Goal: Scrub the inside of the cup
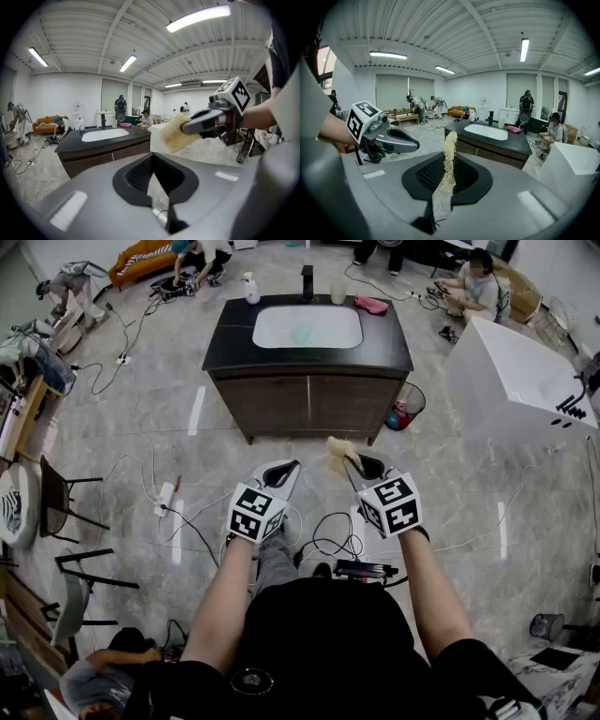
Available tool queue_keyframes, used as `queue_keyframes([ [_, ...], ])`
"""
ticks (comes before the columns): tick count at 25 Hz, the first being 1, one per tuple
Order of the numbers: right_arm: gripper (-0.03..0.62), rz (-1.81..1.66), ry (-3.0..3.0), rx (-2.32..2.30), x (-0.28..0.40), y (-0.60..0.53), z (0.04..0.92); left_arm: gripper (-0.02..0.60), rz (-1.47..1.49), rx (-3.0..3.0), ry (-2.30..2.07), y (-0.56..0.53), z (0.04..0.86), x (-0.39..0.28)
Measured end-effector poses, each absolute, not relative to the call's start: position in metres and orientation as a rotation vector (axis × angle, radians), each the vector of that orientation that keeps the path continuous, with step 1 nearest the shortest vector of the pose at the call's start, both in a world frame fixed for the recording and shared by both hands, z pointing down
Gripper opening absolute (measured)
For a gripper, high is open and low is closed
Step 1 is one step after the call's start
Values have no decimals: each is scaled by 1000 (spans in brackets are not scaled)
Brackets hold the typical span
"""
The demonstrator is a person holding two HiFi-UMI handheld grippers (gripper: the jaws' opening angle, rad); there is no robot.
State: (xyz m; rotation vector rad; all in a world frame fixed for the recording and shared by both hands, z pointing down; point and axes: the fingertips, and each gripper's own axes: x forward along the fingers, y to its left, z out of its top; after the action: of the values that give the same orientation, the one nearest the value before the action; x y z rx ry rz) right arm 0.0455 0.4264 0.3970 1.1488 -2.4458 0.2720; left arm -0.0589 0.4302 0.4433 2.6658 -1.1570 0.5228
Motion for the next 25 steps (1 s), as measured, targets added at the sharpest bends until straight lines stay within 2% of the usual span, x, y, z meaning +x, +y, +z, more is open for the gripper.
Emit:
queue_keyframes([
  [25, 41, 316, -2446, 1165, 53, 436, 402, 0, 536, 2643, -1140, 437, 452, -59],
])
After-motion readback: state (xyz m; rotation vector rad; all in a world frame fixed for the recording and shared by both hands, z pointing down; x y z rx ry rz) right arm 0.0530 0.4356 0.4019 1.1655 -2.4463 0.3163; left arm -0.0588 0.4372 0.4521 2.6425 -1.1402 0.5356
